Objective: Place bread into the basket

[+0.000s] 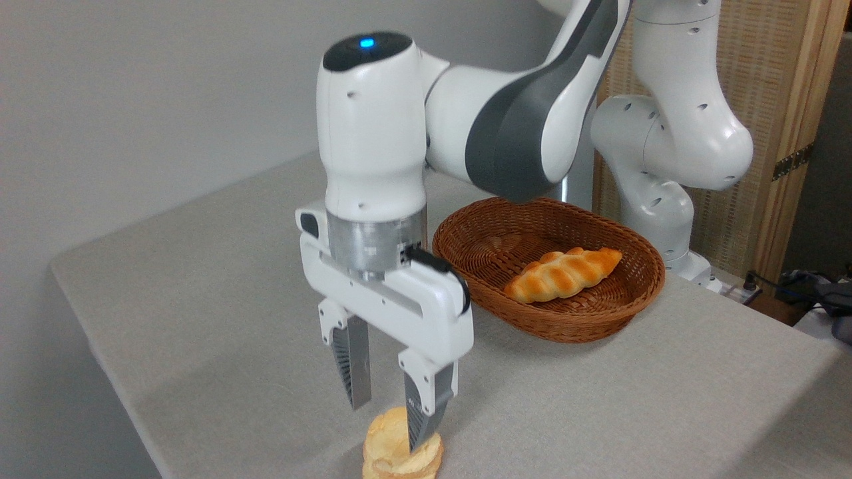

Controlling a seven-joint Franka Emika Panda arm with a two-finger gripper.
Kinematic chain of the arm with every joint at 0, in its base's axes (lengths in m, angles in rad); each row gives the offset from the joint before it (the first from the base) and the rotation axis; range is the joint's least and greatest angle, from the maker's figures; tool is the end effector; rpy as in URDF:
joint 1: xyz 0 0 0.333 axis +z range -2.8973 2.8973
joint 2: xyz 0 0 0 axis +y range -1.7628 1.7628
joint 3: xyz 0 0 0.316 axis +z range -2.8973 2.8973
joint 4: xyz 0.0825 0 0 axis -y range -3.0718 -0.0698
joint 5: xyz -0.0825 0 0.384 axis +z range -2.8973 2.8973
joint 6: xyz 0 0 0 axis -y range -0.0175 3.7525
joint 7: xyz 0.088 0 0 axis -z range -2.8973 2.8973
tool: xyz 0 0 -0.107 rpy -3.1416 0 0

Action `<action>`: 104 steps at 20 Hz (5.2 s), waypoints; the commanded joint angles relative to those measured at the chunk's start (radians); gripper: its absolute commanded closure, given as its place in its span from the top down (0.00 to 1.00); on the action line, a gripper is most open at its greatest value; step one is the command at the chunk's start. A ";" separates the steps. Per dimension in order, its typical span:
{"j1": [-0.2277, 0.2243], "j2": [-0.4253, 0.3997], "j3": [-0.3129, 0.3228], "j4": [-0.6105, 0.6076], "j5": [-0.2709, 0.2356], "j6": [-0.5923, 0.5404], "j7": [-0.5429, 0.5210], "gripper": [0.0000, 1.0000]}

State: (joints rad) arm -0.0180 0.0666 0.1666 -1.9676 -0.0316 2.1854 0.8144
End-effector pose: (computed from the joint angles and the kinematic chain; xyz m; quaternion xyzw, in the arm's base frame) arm 0.5807 0.0842 0.4530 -0.9448 0.3187 -0.0711 0.0280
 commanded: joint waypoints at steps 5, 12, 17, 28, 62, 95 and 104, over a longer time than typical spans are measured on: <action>0.003 0.019 0.031 -0.002 0.012 0.028 0.032 1.00; 0.001 0.033 0.031 -0.030 0.013 0.030 0.034 1.00; 0.001 0.039 0.030 -0.039 0.012 0.028 0.034 1.00; 0.000 0.039 0.028 -0.051 0.009 0.022 0.089 0.50; -0.327 -0.448 -0.001 -0.083 0.016 -0.745 0.089 0.47; -0.413 -0.521 0.010 -0.174 0.136 -0.630 0.075 1.00; -0.407 -0.354 0.044 0.054 0.056 -0.487 -0.121 1.00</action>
State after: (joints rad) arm -0.4241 -0.3782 0.1902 -2.0279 0.0748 1.6989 0.7329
